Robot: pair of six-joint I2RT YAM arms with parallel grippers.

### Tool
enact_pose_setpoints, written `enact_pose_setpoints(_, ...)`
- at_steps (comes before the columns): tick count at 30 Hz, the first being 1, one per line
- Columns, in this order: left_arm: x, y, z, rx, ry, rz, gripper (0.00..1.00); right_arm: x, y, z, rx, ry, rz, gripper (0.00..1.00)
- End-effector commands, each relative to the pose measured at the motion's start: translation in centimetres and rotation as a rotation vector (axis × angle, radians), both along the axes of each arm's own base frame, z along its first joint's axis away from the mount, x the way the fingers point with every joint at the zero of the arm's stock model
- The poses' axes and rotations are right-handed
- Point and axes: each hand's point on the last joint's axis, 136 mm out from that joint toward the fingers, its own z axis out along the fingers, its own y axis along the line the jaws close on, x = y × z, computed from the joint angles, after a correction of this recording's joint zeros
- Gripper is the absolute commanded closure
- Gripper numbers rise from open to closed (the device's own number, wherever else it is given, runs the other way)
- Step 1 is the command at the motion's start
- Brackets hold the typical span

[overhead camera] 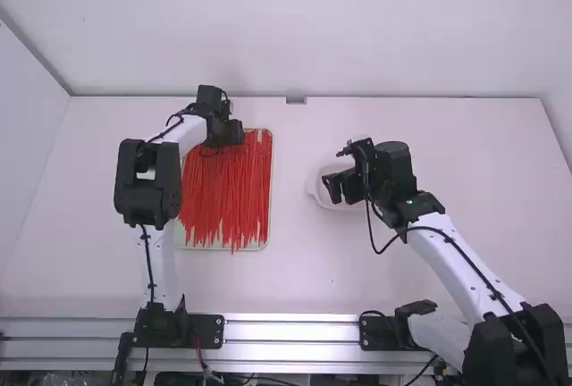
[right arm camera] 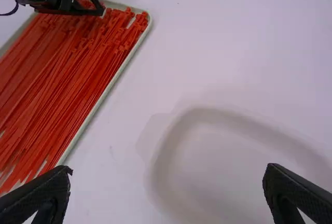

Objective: Fasten the cable tie

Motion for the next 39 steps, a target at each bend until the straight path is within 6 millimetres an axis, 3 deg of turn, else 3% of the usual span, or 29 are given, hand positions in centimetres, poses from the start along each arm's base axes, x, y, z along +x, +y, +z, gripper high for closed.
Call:
enact_pose_setpoints(1, -0.07, 0.21, -0.28, 0.016, 0.007, 0.009, 0.41, 0.63, 0.43, 1.31, 0.012, -0.026, 0.006, 0.01)
enact_pose_setpoints(12, 0.08, 0.20, -0.44, 0.016, -0.005, 0.010, 0.50, 0.64, 0.41, 1.31, 0.012, -0.026, 0.006, 0.01)
enact_pose_setpoints(33, -0.20, 0.61, -0.97, 0.034, 0.003, 0.024, 0.51, 0.58, 0.42, 1.25, 0.012, -0.023, 0.006, 0.01)
enact_pose_setpoints(39, -0.26, 0.64, -1.03, 0.036, 0.005, 0.024, 0.62, 0.58, 0.41, 1.24, 0.011, -0.023, 0.006, 0.01)
